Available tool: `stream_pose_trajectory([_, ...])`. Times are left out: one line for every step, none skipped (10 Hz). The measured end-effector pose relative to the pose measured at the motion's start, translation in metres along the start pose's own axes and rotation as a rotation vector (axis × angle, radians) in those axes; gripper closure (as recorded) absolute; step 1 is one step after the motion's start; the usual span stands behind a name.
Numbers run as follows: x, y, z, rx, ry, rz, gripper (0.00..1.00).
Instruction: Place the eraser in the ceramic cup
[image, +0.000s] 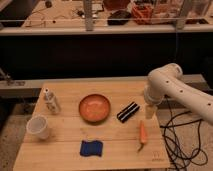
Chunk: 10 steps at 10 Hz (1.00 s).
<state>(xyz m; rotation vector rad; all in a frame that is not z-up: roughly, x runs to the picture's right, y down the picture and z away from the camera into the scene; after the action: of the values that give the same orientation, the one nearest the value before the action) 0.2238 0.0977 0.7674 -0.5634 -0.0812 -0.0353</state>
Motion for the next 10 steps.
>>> stream_pose_trajectory([-0.001,-0.001,0.004,-0.003,-0.002,-0.002,0.20])
stream_pose_trajectory([-0.002,-0.001,0.008,-0.006,-0.002,-0.003,0.20])
stream_pose_trajectory([-0.005,-0.001,0.012,-0.009,-0.003,-0.005,0.20])
stream_pose_trajectory([-0.007,-0.002,0.018,-0.012,-0.003,-0.006,0.20])
stream_pose_trajectory([-0.010,-0.004,0.026,-0.015,-0.004,-0.009,0.20])
stream_pose_trajectory([-0.014,-0.006,0.031,-0.020,-0.009,-0.013,0.20])
stream_pose_trajectory([-0.015,-0.007,0.035,-0.023,-0.009,-0.015,0.20])
stream_pose_trajectory([-0.017,-0.008,0.037,-0.026,-0.012,-0.016,0.20])
stream_pose_trajectory([-0.018,-0.010,0.040,-0.028,-0.015,-0.017,0.20])
stream_pose_trajectory([-0.021,-0.011,0.044,-0.030,-0.018,-0.021,0.20])
